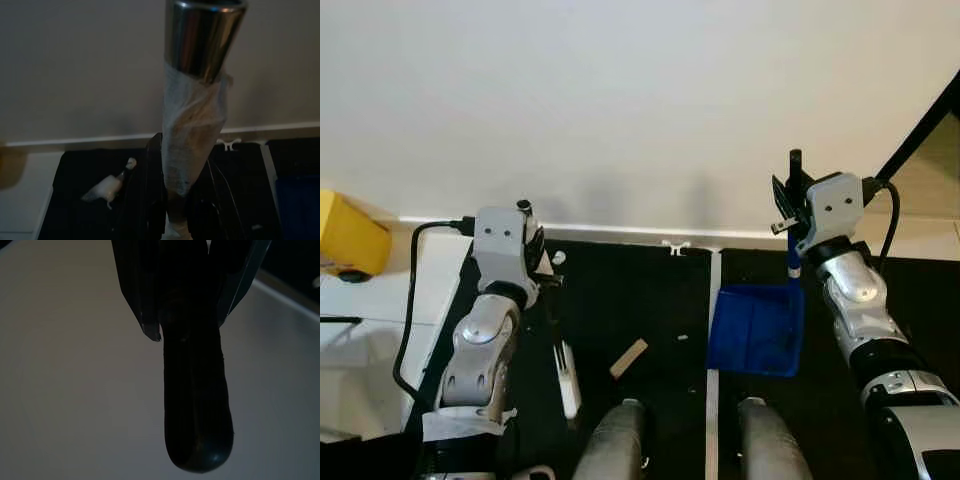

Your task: Sweep floor

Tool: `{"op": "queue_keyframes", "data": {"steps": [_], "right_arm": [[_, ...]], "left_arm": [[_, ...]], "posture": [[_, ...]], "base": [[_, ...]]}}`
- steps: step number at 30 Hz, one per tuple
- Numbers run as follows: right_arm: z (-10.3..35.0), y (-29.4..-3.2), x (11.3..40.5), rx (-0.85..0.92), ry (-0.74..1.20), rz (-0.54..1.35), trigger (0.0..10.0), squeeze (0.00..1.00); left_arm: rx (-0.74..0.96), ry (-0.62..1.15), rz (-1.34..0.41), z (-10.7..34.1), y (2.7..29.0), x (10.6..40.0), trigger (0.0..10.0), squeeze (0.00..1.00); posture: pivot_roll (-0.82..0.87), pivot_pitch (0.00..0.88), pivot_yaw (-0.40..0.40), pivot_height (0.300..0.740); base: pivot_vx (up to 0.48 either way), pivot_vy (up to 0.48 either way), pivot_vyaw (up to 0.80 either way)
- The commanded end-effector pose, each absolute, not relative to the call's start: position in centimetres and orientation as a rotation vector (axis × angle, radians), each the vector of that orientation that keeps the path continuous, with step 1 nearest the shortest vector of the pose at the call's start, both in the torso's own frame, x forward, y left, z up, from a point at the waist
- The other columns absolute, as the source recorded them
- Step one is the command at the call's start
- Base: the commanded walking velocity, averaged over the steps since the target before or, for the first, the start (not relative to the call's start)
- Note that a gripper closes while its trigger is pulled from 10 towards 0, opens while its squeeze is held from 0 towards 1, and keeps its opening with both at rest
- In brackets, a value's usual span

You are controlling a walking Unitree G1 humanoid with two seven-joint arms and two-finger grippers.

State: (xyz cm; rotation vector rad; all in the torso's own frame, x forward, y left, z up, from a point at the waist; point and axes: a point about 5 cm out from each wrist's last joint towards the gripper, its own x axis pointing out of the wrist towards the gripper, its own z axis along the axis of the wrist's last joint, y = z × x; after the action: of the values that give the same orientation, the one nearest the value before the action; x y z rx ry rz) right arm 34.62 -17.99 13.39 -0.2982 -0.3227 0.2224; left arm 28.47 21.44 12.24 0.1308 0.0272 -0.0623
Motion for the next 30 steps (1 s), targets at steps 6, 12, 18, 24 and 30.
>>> {"op": "queue_keyframes", "data": {"steps": [6,12,18,24,30], "right_arm": [[12.1,-16.1,34.4,-0.281,-0.301,0.281,10.0,0.00],[12.3,-14.9,34.4,-0.286,-0.320,0.324,10.0,0.00],[13.0,-13.6,34.3,-0.289,-0.382,0.384,10.0,0.00],[13.9,-12.9,33.8,-0.283,-0.464,0.432,10.0,0.00],[14.5,-11.9,33.1,-0.273,-0.527,0.480,10.0,0.00]], "left_arm": [[0.174,-0.026,-0.074,13.6,22.5,28.8,10.0,0.00],[0.189,-0.029,-0.082,14.1,23.0,28.8,10.0,0.00],[0.207,-0.025,-0.068,13.5,23.6,28.8,10.0,0.00],[0.219,0.022,-0.102,11.5,24.1,29.0,10.0,0.00],[0.167,-0.052,-0.166,12.5,23.1,30.9,10.0,0.00]], "posture": [[0.19,0.326,0.144,0.740],[0.21,0.329,0.159,0.740],[0.21,0.340,0.161,0.740],[0.19,0.364,0.157,0.740],[0.16,0.401,0.166,0.740]], "base": [[0.000,0.000,0.00],[0.000,0.000,0.00],[0.000,0.000,0.00],[0.000,0.000,0.00],[0.000,0.000,0.00]]}}
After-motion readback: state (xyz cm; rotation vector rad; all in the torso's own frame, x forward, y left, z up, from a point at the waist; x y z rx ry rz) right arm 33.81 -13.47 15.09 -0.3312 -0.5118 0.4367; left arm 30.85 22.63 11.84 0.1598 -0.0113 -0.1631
